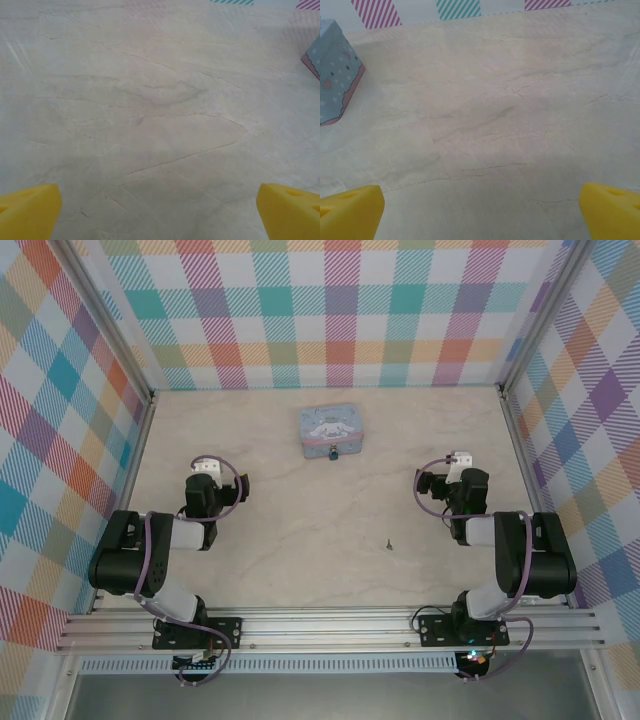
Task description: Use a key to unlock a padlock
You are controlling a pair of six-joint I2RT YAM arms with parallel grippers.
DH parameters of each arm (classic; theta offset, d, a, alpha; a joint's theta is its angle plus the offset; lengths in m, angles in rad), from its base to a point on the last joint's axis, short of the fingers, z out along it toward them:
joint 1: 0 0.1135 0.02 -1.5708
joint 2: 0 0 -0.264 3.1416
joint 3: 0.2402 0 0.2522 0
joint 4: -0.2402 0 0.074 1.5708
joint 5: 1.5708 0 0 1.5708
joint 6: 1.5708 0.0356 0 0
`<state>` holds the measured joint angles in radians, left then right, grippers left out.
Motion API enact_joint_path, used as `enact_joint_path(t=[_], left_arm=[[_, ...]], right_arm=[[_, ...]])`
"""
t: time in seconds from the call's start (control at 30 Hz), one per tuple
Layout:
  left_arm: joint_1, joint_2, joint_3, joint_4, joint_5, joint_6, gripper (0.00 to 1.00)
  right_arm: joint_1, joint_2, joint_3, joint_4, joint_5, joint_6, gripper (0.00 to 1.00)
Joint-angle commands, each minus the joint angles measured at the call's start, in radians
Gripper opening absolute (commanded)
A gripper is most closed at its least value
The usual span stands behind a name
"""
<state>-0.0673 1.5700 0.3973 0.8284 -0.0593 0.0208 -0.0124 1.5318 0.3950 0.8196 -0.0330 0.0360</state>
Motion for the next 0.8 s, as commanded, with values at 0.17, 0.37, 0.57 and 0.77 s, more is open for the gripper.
enact_joint_path(t=[0.17, 0.37, 0.57, 0.77], left_arm=[[0.009, -0.001, 0.02, -0.008, 0.02, 0.016, 1.0], [0.009, -0.001, 0.02, -0.008, 0.021, 0.016, 1.0], [0.009, -0.001, 0.02, -0.008, 0.02, 0.016, 1.0], [0.01, -0.001, 0.021, -0.008, 0.012, 0.012, 1.0]], right_arm=[[0.004, 0.003, 0.01, 0.019, 0.007, -0.012, 1.0], [0.005, 0.003, 0.01, 0.02, 0.006, -0.011, 1.0], [0.003, 0.004, 0.01, 0.019, 0.007, -0.011, 1.0], [0.004, 0.004, 0.011, 0.019, 0.005, -0.012, 1.0]])
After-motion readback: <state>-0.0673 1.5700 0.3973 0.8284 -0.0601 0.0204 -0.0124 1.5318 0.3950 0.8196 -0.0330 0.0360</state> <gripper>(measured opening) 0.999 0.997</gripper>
